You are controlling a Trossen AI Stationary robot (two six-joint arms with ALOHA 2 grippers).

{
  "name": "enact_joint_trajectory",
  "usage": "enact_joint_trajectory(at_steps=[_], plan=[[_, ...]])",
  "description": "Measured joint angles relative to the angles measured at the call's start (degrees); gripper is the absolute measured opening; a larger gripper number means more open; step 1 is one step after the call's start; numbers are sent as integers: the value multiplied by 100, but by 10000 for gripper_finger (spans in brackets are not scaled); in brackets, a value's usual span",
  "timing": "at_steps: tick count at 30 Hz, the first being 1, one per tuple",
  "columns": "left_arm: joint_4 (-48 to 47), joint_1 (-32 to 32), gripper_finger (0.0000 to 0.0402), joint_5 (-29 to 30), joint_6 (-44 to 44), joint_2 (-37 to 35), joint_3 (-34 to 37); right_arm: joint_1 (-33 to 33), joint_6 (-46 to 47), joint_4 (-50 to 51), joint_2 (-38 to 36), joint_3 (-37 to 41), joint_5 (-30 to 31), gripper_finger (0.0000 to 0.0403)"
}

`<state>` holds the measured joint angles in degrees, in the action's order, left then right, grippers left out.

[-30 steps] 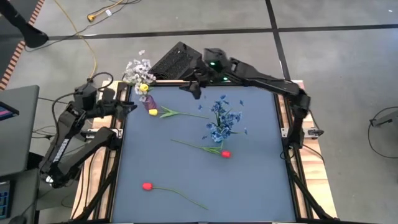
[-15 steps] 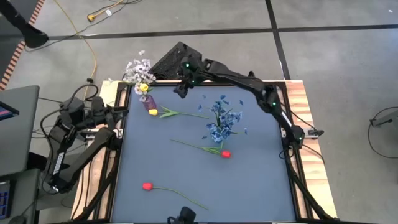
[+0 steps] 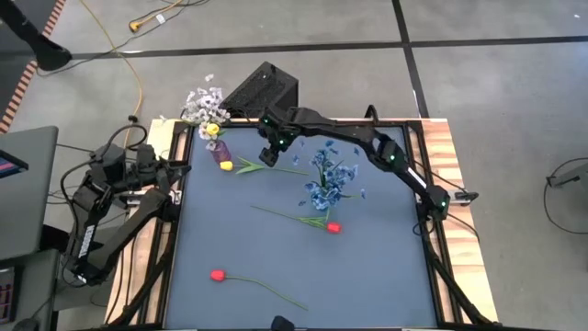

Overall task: Sort flowers into vase by color
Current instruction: Put the yellow flower into the purple vase

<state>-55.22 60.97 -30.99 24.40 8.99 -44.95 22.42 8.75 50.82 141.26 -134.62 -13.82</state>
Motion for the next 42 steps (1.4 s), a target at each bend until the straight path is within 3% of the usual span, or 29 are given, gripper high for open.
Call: enact_joint_trajectory(at_steps=[12, 22, 30, 34, 42], plan=[[-3, 2, 171, -46, 15, 0, 2, -441, -331, 1621, -42, 44, 1015, 280], [0, 0, 171, -71, 37, 0, 2, -397, -196, 1038, -32, 1023, 1273, 280], [2, 0, 171, -43, 167, 0, 4, -522, -153, 561, -45, 1319, 1738, 269], [3, 1, 171, -36, 179, -2, 4, -569, -170, 562, -45, 1321, 1822, 209], [109, 0, 171, -118, 178, -2, 4, -545, -195, 715, -67, 1323, 1595, 20]])
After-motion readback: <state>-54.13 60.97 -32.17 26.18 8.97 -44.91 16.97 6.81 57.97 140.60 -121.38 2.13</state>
